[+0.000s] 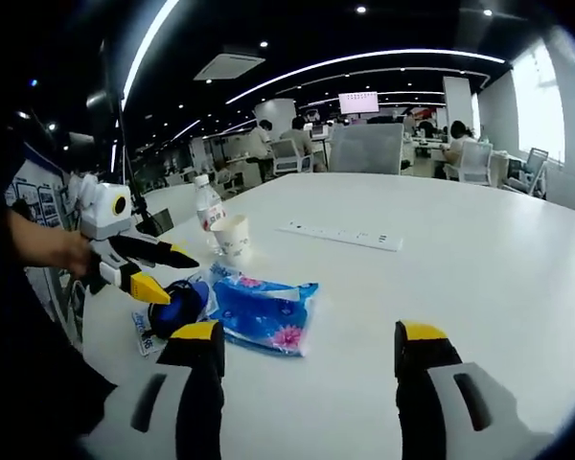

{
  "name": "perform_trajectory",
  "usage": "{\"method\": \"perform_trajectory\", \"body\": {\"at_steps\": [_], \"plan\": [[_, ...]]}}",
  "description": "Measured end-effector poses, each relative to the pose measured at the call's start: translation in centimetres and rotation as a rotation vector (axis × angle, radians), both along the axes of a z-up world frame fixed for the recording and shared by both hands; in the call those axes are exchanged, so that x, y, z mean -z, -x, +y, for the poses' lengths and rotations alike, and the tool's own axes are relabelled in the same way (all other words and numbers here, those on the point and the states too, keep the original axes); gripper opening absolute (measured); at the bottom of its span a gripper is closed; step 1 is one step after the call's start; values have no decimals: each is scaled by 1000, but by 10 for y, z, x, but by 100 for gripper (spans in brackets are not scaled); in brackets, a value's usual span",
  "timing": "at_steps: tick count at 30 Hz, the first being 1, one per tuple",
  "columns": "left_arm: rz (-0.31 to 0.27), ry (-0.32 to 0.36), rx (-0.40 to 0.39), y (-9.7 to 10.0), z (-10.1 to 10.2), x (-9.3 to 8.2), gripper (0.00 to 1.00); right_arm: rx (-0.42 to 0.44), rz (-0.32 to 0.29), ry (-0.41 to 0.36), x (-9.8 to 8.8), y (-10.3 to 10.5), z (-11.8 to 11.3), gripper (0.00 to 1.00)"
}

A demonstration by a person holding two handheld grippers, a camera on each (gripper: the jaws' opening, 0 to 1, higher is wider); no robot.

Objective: Arrange the tabletop items into an orderly group along one side of the table until the central work area is clear of visible clutter.

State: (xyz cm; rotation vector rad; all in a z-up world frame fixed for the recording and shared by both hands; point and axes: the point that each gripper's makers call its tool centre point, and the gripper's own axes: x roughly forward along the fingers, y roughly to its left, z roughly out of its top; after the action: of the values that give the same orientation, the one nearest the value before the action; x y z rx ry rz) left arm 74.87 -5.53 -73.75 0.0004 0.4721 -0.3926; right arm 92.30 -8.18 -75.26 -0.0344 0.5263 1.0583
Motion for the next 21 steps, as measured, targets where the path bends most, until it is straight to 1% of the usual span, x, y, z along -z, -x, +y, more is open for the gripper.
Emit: {"method": "perform_trajectory", "body": {"at_steps": [1,2,3,5,6,7,8,9,10,11,12,13,15,17,18,20,21], "plan": [[0,2,2,-1,-2,0,51,-7,-32,7,-4,2,-13,59],[3,9,4,-4,-8,2,49,-14,-44,10,-4,4,-22,57],[6,9,5,-6,-9,4,47,-15,-50,8,-5,5,-27,56],[10,4,20,-10,-18,8,47,-37,-76,15,-6,13,-43,52],[15,-3,25,-14,-24,11,47,-55,-90,36,-3,20,-55,48],[14,-3,23,-16,-25,12,46,-62,-97,44,-2,24,-60,46],[14,2,10,-19,-25,13,44,-73,-124,57,-2,29,-68,44],[13,4,-3,-22,-24,14,43,-71,-128,66,1,33,-77,41],[14,3,-9,-24,-23,16,42,-64,-130,61,2,35,-87,39],[19,0,-13,-26,-23,18,41,-40,-128,60,4,36,-101,35],[22,-7,-16,-28,-25,21,41,-35,-117,57,6,40,-116,28],[24,-7,-16,-30,-26,23,39,-12,-115,59,8,41,-133,26],[27,0,-16,-32,-27,24,35,3,-112,55,8,40,-138,26],[33,0,-14,-35,-31,29,32,19,-103,53,9,43,-151,26],[41,6,-9,-36,-34,32,31,18,-110,68,11,50,-165,25],[42,0,-3,-38,-39,37,30,24,-101,77,15,54,-177,25],[51,2,-1,-40,-42,41,28,48,-89,78,16,56,-193,24]]}}
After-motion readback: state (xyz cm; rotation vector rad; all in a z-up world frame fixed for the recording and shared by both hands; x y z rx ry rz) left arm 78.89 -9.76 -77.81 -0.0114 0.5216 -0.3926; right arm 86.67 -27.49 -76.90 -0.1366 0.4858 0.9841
